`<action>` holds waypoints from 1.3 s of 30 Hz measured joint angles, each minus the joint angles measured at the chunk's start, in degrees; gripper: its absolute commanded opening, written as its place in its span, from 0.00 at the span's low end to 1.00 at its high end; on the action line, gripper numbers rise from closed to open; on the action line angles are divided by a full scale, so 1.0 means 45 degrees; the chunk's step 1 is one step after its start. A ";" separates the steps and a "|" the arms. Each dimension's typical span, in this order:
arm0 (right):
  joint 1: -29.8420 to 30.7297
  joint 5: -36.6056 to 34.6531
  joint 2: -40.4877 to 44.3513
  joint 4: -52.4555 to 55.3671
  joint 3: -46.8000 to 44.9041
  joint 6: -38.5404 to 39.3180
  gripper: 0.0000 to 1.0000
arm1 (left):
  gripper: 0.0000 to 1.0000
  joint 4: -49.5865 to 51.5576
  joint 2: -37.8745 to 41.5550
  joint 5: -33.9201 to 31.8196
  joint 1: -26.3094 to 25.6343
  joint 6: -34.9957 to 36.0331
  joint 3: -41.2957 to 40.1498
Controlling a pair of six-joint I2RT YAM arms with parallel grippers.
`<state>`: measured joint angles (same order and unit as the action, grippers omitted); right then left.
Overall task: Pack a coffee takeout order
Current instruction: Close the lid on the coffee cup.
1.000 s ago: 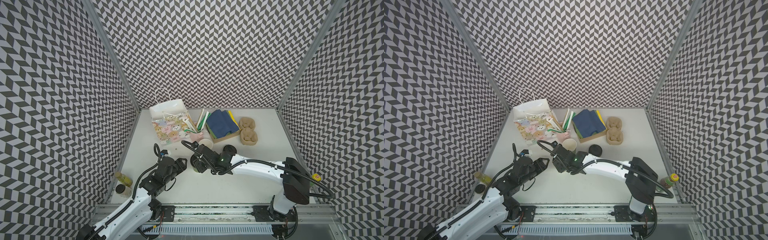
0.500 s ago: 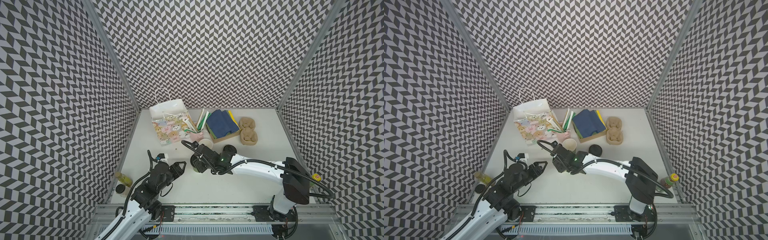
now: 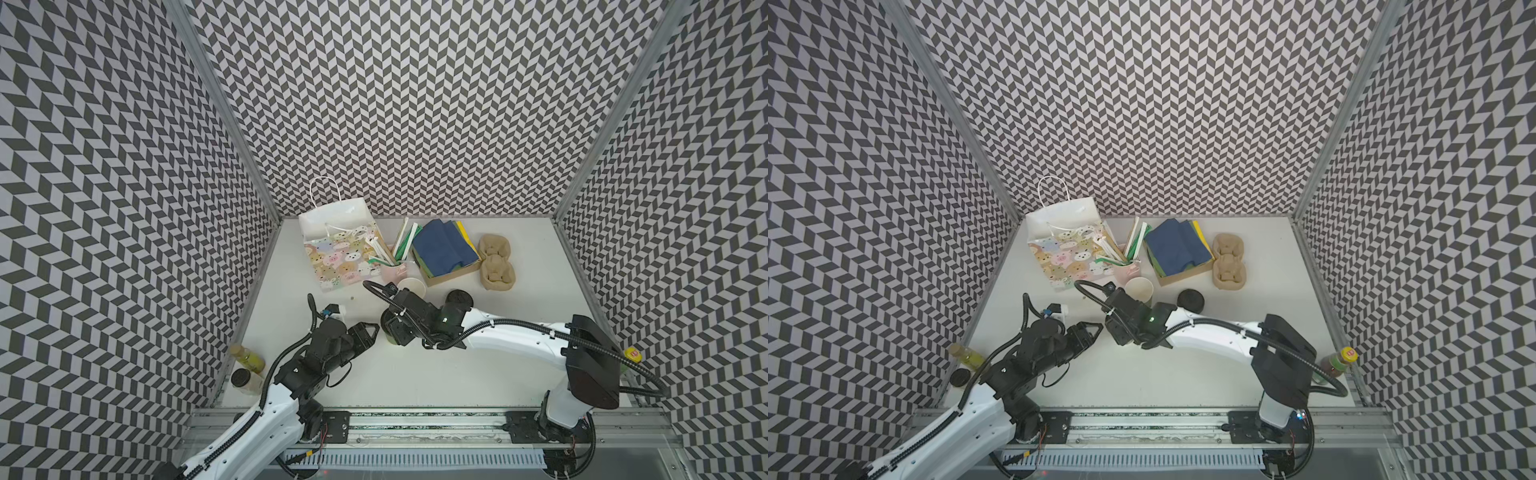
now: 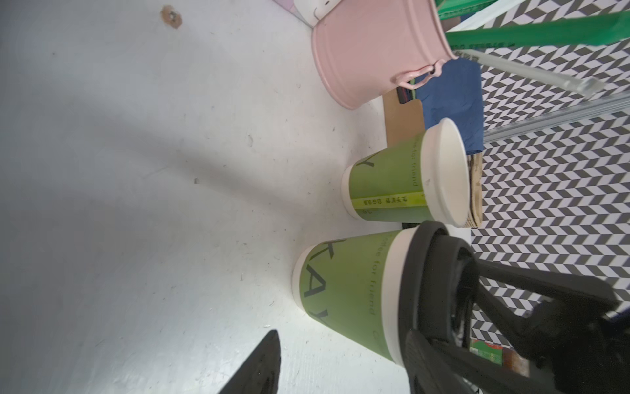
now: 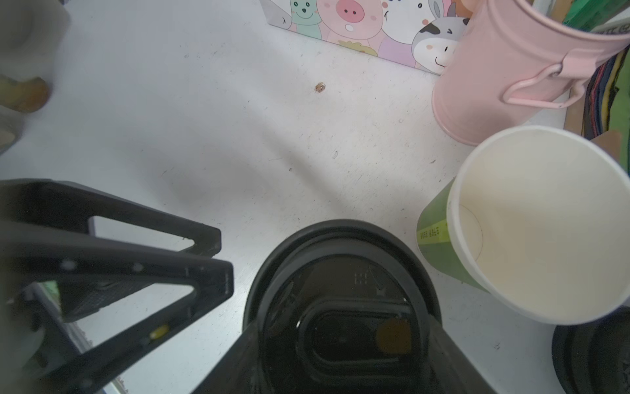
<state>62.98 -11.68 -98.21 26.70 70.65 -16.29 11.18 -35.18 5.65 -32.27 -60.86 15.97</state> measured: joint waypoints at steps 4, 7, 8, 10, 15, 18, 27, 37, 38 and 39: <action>0.0000 0.0000 0.0000 -0.0073 -0.0058 0.0000 0.58 | 0.58 -0.0452 0.0437 0.0136 -0.0019 -0.0073 -0.0015; 0.0000 0.0015 0.0000 -0.0102 -0.0083 0.0000 0.58 | 0.55 -0.0879 0.0515 0.0248 -0.0024 -0.0083 -0.0136; 0.0000 0.0019 0.0000 -0.0102 -0.0083 0.0005 0.58 | 0.54 -0.1059 0.0447 0.0321 -0.0039 -0.0126 -0.0223; 0.0005 0.0029 0.0000 -0.0102 -0.0083 0.0005 0.58 | 0.54 -0.1336 0.0209 0.0398 -0.0078 -0.0141 -0.0447; 0.0049 0.0019 0.0000 -0.0102 -0.0083 0.0015 0.58 | 0.50 -0.1933 -0.0413 0.0622 -0.0092 -0.0180 -0.0821; 0.0053 0.0024 0.0000 -0.0102 -0.0083 0.0024 0.58 | 0.48 -0.2195 -0.0607 0.0627 -0.0136 -0.0165 -0.0840; 0.0073 0.0019 0.0000 -0.0189 -0.0146 0.0058 0.58 | 0.31 -0.3813 -0.0874 0.0695 -0.0253 -0.0355 -0.1501; 0.0097 -0.0034 0.0000 -0.0228 -0.0185 0.0083 0.58 | 0.23 -0.5668 -0.0923 0.0369 -0.0675 -0.0840 -0.2433; 0.0102 -0.0044 0.0000 -0.0233 -0.0185 0.0083 0.58 | 0.22 -0.5770 -0.0918 0.0355 -0.0695 -0.0903 -0.2492; 0.0107 -0.0053 0.0000 -0.0243 -0.0189 0.0087 0.58 | 0.22 -0.5872 -0.0903 0.0330 -0.0719 -0.0967 -0.2550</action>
<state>63.46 -11.92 -98.21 25.61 69.80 -15.90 -15.25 -39.24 7.14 -35.51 -65.21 4.49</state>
